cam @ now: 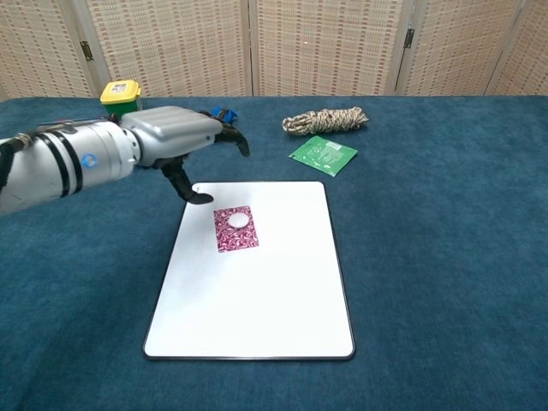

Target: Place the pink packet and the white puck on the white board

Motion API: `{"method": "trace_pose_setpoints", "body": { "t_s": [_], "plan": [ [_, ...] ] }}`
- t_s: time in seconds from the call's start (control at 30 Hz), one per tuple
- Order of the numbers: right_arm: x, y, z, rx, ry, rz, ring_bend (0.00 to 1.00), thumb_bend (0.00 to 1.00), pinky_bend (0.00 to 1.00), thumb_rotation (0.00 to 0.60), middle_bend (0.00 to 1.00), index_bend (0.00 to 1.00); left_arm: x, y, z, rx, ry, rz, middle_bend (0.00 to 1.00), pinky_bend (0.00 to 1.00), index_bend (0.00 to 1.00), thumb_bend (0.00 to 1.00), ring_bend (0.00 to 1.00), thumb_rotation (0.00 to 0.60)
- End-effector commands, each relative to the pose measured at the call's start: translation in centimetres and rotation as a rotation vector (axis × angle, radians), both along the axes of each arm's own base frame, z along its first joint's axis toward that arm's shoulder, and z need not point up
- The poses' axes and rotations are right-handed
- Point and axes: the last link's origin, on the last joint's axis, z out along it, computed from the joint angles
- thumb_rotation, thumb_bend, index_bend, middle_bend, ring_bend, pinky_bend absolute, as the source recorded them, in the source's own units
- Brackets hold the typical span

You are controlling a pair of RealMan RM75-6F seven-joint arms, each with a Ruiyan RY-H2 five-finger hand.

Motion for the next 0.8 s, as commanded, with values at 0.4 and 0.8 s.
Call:
{"method": "trace_pose_setpoints", "body": {
  "t_s": [0.4, 0.8],
  "plan": [
    [0.3, -0.7, -0.1, 0.001, -0.007, 0.033, 0.10, 0.36, 0.04, 0.600, 0.06, 0.03, -9.1, -2.7, 9.4, 0.244, -0.143, 0.301, 0.17, 0.00, 0.22, 0.33, 0.10, 0.600],
    [0.1, -1.4, 0.0, 0.027, -0.049, 0.053, 0.10, 0.36, 0.04, 0.600, 0.06, 0.03, -16.0, -10.6, 13.6, 0.418, -0.152, 0.443, 0.17, 0.00, 0.22, 0.33, 0.10, 0.600]
  ]
}}
